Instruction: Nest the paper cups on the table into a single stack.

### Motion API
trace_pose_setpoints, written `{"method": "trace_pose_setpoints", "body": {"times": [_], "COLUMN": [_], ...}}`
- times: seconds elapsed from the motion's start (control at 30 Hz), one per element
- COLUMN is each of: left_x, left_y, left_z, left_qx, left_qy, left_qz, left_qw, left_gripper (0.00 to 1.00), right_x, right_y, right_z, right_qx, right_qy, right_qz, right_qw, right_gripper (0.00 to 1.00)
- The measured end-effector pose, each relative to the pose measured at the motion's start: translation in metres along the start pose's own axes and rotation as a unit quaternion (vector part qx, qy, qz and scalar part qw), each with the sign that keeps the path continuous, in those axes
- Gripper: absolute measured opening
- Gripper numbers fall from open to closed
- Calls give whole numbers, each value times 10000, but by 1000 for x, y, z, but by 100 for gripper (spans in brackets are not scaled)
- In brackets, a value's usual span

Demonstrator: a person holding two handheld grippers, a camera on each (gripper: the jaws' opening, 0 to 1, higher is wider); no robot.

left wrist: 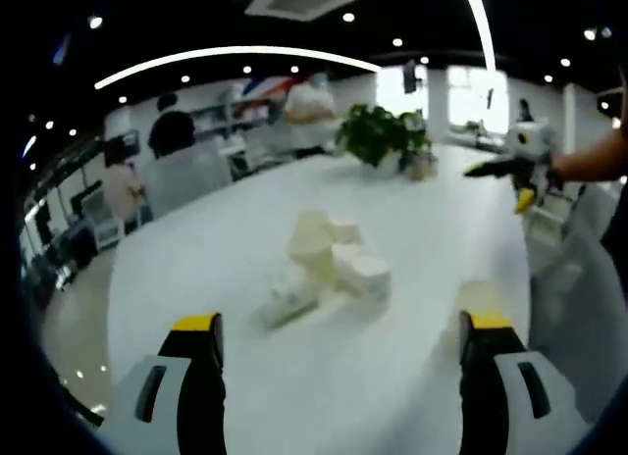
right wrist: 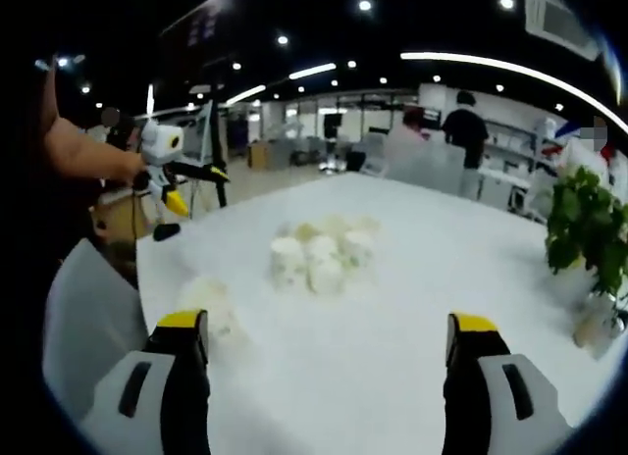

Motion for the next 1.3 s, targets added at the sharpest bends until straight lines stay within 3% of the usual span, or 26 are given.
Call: {"method": "trace_pose_setpoints", "body": {"times": [0.27, 0.33, 0.6, 0.7, 0.73, 0.9, 1.07, 1.2, 1.3], "left_x": [27, 36, 76, 93, 99, 117, 132, 142, 150], "left_y": [-13, -18, -38, -47, -51, -61, -68, -69, -69], "left_z": [-11, -12, -31, -33, -33, -37, -46, -39, -31], "left_qx": [869, 1144, 1886, 2021, 2164, 2481, 2650, 2890, 2887], "left_qy": [-554, -784, -1206, -1365, -1477, -1722, -1760, -1939, -2002], "left_qz": [424, 536, 852, 933, 974, 1089, 1159, 1279, 1361], "left_qw": [9938, 9889, 9709, 9653, 9601, 9471, 9409, 9287, 9263], "left_gripper": [98, 98, 97, 97, 97, 95, 94, 92, 89], "right_x": [1, 1, 1, 3, 3, 4, 5, 7, 9], "right_y": [2, 1, 1, 1, 1, 3, 5, 6, 6], "right_z": [5, 8, 17, 23, 24, 26, 30, 31, 33], "right_qx": [152, 126, 217, 268, 277, 327, 384, 424, 450], "right_qy": [-25, -49, -111, -172, -185, -202, -217, -219, -225], "right_qz": [-24, -45, -38, -30, -30, -23, 0, 10, 17], "right_qw": [9999, 9999, 9997, 9995, 9994, 9993, 9990, 9989, 9987], "right_gripper": [100, 100, 100, 100, 100, 100, 100, 100, 100]}}
Point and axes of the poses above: the point that each gripper's makers call its tool centre point, and the gripper's own axes: x roughly forward along the fingers, y roughly to its right, z roughly out of its underside, the point moved 6 cm from there along -x, roughly backward along the fingers, and after that the axes turned 3 degrees about z, right-handed, at the moved point
